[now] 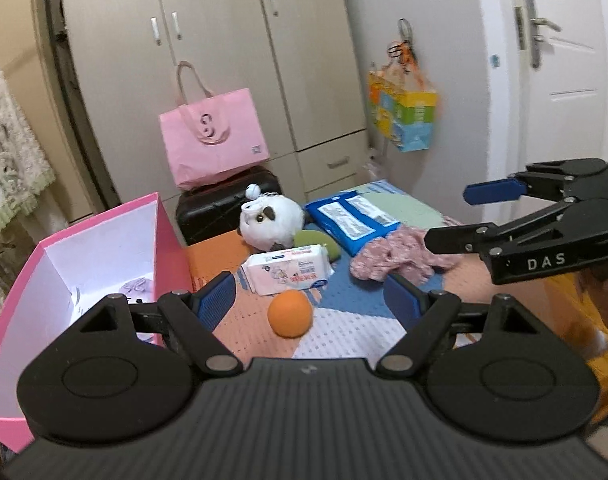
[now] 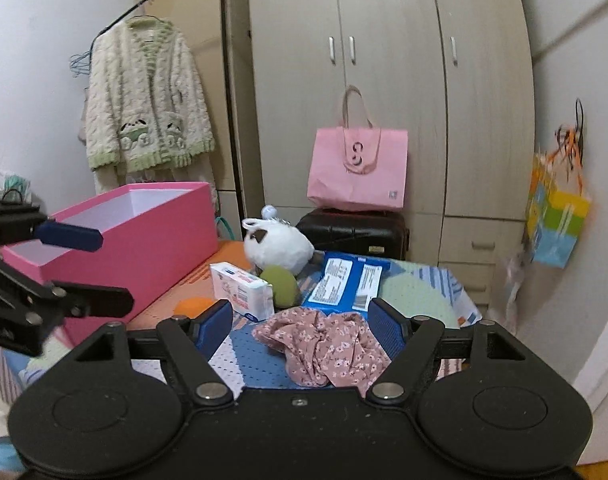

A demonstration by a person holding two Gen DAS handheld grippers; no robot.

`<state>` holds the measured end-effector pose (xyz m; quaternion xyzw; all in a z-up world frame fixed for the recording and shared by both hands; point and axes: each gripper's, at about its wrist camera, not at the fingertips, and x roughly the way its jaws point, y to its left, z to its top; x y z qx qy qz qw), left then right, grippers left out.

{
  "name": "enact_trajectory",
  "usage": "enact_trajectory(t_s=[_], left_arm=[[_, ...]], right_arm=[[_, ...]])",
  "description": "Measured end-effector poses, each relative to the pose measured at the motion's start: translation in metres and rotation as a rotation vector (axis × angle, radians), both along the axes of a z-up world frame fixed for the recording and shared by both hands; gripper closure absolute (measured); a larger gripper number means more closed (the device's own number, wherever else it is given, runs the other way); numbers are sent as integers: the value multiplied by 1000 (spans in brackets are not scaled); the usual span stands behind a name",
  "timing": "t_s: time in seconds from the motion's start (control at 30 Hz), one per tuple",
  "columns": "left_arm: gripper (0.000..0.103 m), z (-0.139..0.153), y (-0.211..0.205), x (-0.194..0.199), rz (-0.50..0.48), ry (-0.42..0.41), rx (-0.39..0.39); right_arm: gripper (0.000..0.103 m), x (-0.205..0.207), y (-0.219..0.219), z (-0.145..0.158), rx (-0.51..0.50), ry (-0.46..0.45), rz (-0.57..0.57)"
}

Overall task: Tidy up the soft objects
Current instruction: 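Move the left tool to the orange ball while the right tool approaches the pink floral cloth, then close the left gripper on the orange ball while the right gripper grasps the floral cloth, then lift and carry the orange ball and floral cloth over the pink box with both grippers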

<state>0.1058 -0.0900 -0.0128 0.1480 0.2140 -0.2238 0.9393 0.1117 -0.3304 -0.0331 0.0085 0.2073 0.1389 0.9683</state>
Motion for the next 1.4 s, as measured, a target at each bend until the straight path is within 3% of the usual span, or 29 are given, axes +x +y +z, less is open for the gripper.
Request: enact_trajectory(t_s=[0.07, 0.17, 0.43, 0.73, 0.93, 1.1, 1.17, 1.27, 1.3, 1.4], left_arm=[[23, -11, -8, 10, 24, -5, 13], [23, -24, -13, 22, 63, -22, 4], [25, -44, -27, 44, 94, -68, 5], [44, -68, -29, 74, 158, 81, -4], [45, -79, -19, 84, 202, 149, -28], [45, -83, -17, 87, 201, 155, -53], [52, -84, -18, 85, 193, 147, -52], [57, -82, -13, 85, 210, 151, -76], [59, -81, -10, 86, 213, 155, -90], [65, -80, -6, 85, 206, 168, -114]], right_arm=[[24, 7, 0, -8, -5, 8, -20], [15, 19, -1, -17, -7, 20, -53], [13, 37, -12, -29, 39, 74, -101], [12, 54, -2, -44, 39, 137, -86], [12, 61, 6, -51, 4, 186, -62], [12, 66, 14, -55, -40, 217, -82], [17, 65, 15, -56, -39, 224, -71], [47, 61, 18, -58, -67, 208, -79], [65, 57, 21, -57, -87, 188, -99], [78, 45, 27, -56, -107, 140, -90]])
